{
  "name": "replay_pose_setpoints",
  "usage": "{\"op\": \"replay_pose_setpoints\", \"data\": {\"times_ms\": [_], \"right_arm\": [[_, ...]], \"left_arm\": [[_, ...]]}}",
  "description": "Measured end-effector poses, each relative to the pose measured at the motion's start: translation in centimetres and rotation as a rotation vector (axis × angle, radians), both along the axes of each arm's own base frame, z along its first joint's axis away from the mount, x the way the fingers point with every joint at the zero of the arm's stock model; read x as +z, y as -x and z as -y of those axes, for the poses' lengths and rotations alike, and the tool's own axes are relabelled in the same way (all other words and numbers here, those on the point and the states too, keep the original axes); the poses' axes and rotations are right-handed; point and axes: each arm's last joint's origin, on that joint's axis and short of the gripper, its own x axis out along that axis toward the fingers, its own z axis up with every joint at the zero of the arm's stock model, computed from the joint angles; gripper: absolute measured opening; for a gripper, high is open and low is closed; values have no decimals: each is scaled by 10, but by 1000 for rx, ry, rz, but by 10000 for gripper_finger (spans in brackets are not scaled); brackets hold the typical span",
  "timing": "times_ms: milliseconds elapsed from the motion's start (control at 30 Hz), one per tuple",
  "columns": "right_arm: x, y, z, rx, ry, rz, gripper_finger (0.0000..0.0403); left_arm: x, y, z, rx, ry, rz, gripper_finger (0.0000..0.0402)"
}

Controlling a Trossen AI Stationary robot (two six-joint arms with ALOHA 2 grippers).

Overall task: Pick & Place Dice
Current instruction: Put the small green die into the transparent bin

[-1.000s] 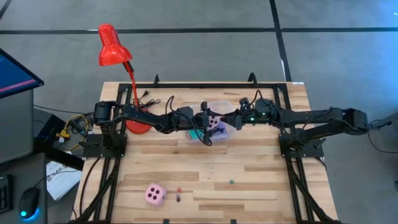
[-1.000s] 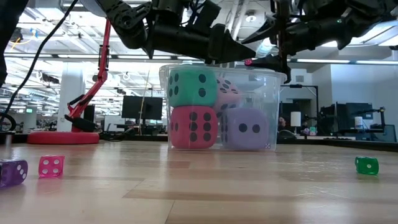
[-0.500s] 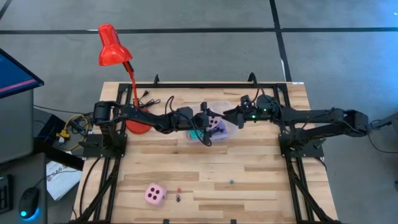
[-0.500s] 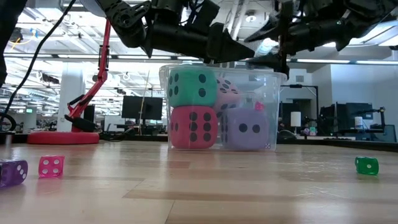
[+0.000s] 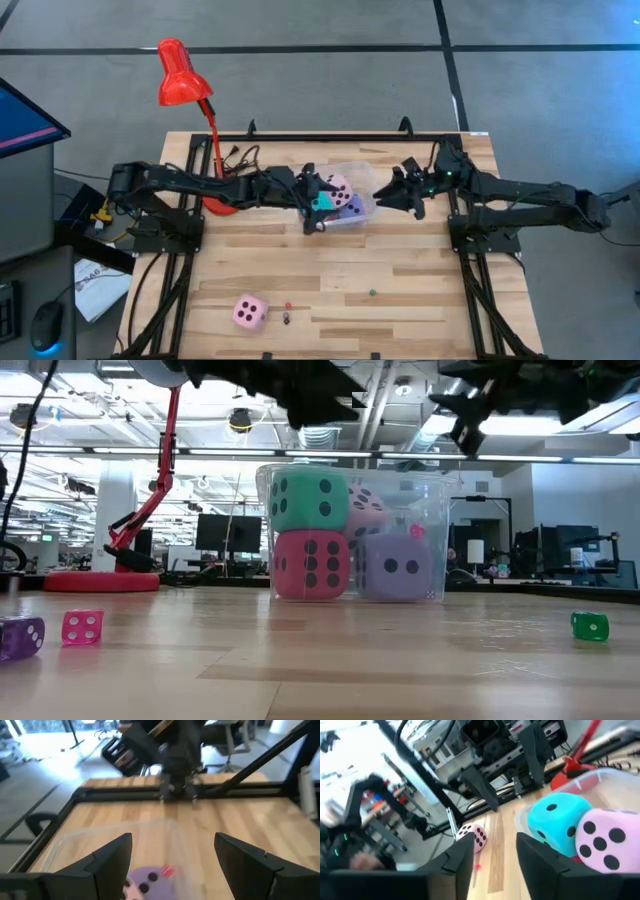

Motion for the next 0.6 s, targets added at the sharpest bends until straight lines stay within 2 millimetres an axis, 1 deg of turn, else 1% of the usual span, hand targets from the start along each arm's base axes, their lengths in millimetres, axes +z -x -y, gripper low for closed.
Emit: {"op": "replay_pose_setpoints", "data": {"times_ms": [100, 200, 333, 467, 600], "right_arm": [[5, 7, -7, 33, 84, 31, 124], [8, 13, -15, 72, 147, 58, 106], [13, 19, -24, 118, 199, 99, 92], [14, 21, -30, 151, 209, 115, 86], [14, 20, -34, 172, 226, 114, 86]], "left_arm": [[8, 9, 9, -28, -9, 12, 274], [7, 21, 16, -53, -26, 56, 272], [-4, 45, 23, -72, -1, 109, 260], [-8, 72, 29, -95, 2, 150, 241], [-9, 100, 28, -68, -3, 185, 222]]}}
